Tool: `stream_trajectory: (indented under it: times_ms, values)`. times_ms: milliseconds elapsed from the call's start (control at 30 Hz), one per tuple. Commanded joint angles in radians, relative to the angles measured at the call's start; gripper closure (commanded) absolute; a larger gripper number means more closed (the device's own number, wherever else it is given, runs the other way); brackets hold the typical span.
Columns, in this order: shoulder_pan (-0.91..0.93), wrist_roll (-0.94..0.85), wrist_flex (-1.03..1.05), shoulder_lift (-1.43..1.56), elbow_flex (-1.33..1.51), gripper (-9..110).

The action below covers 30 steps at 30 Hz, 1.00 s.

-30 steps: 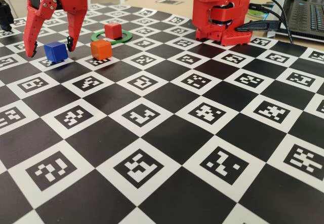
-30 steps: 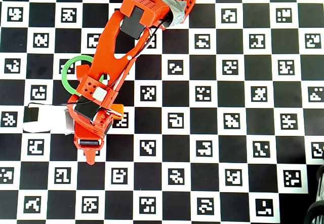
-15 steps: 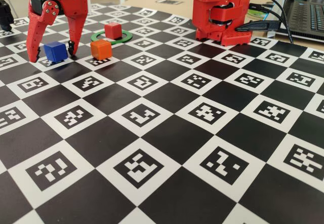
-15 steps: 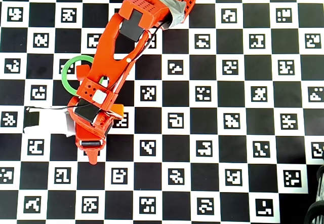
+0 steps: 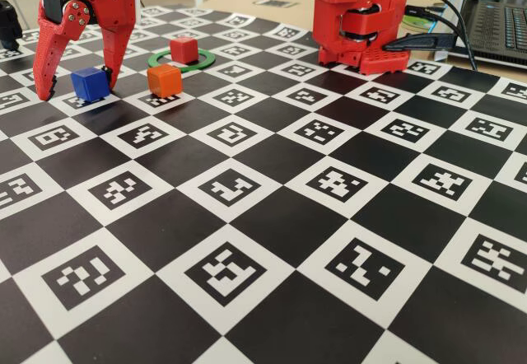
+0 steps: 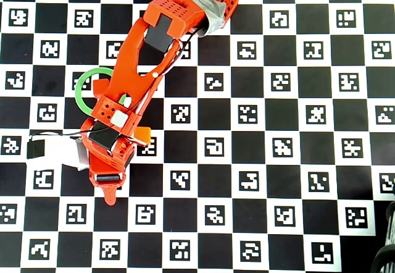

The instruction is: Grab the red cube then put it in the green circle then put the blue cube on top and finally the orange cube on top

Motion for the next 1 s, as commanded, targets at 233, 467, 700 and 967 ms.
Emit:
stream_trajectory:
  times_ms: [233, 467, 700, 967]
  values:
    - [0.008, -0.021, -0.006, 0.051, -0.058, 90]
    - [0.011, 0.005, 0.100, 0.170, -0.098, 95]
    - [0.041, -0.054, 0.273, 0.459, -0.060, 96]
    - [0.206, -0.239, 0.284, 0.709, 0.210, 96]
